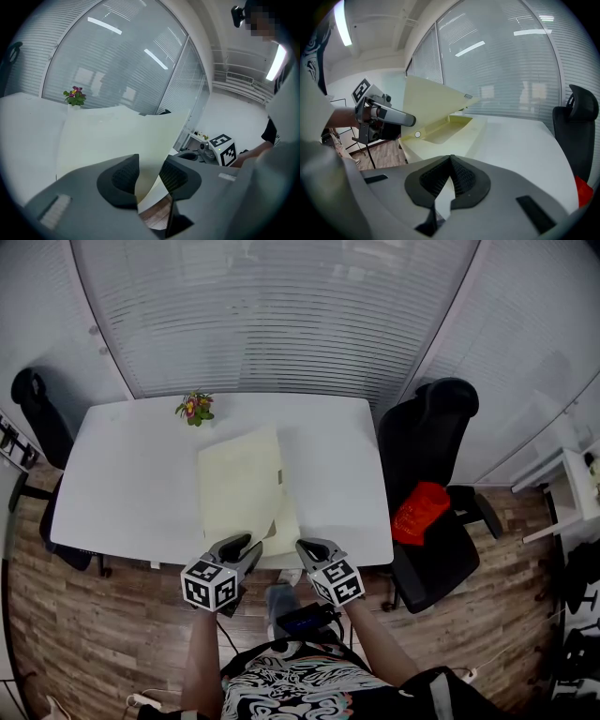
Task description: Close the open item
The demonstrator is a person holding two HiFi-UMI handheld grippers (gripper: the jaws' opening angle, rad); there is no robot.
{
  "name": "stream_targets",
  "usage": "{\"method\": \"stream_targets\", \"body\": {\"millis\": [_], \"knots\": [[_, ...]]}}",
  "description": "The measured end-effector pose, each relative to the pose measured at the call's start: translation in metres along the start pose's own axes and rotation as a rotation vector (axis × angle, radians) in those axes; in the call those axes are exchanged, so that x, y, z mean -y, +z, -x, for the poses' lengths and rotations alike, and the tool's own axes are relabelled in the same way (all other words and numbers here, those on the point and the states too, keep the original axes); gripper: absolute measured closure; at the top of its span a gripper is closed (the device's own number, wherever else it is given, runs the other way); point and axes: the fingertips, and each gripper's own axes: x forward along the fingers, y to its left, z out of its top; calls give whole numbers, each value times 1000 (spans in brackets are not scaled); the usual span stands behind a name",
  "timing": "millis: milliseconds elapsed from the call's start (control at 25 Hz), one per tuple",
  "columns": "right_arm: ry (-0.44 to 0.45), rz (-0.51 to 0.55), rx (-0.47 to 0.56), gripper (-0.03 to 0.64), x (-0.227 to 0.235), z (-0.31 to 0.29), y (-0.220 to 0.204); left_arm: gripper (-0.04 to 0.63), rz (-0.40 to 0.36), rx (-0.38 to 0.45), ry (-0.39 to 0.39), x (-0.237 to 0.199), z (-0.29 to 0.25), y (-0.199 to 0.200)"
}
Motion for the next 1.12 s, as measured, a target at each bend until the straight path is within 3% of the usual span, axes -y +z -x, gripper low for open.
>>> {"method": "stream_targets", "body": {"millis": [600,1120], "knots": [[0,-8,-2,614,0,1,0,449,-87,-132,-4,4,-13,-13],[10,-13,-4,614,0,-1,0,423,-220,-341,6,5,-30,-34]]}}
